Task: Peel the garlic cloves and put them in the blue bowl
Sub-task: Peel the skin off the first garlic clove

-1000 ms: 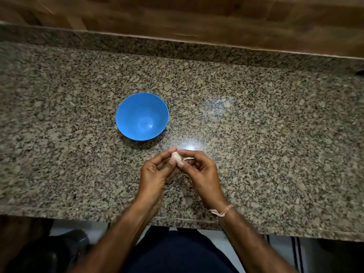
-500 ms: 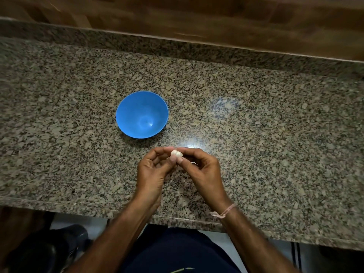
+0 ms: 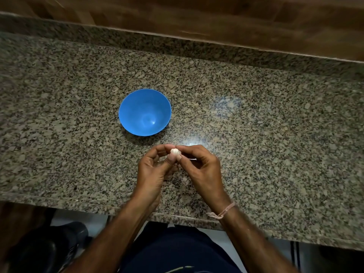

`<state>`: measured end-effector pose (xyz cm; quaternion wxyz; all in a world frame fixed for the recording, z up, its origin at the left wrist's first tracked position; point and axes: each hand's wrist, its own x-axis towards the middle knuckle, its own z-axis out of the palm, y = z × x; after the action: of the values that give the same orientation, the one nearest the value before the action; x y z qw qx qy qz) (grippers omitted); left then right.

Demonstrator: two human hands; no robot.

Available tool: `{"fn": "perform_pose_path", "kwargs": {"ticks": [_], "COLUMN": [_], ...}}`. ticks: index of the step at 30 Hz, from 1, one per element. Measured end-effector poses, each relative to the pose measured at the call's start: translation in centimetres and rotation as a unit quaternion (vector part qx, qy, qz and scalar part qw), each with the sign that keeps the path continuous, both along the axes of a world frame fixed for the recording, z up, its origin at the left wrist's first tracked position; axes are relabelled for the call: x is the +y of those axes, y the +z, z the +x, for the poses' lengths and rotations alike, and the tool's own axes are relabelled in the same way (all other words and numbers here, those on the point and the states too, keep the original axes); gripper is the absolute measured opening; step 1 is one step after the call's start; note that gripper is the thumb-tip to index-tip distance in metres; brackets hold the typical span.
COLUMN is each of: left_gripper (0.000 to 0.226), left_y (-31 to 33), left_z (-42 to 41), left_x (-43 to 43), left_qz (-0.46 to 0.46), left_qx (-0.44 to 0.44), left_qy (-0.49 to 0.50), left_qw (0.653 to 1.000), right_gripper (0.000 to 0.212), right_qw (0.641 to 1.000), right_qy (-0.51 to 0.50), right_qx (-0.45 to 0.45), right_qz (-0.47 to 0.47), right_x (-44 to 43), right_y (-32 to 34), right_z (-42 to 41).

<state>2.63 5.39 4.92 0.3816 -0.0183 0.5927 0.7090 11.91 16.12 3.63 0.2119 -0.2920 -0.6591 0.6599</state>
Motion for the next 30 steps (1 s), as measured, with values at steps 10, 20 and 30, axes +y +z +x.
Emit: {"fn": "perform_pose_path", "kwargs": {"ticks": [10,20,30], "left_gripper": [0.018,0.009,0.01], "left_y": [-0.6,-1.1,-3.1], "left_z": [-0.3,-1.3,-3.3], "left_x": [-1.3,-2.7,-5.1], "left_qz": [0.023,-0.046,-0.008], "left_qx": [-0.03,0.117,0.028], "left_qy": [-0.003,-0.059,-0.102], "left_qw": [0.999,0.99,0.994], "right_gripper": [0.019,0.019,0.012], "right_qw": [0.995,0.978,0.97], "right_qy": [0.004,-0.013,-0.064], "right_qx": [-0.045,-0.09,-0.13], "right_qz": [0.094,0.189,0.197], "right_x": [-1.5,-4.3,-7.2], "right_y": [0.4,1.1,-1.5], "right_z": [0.0,-1.2,-1.8]}}
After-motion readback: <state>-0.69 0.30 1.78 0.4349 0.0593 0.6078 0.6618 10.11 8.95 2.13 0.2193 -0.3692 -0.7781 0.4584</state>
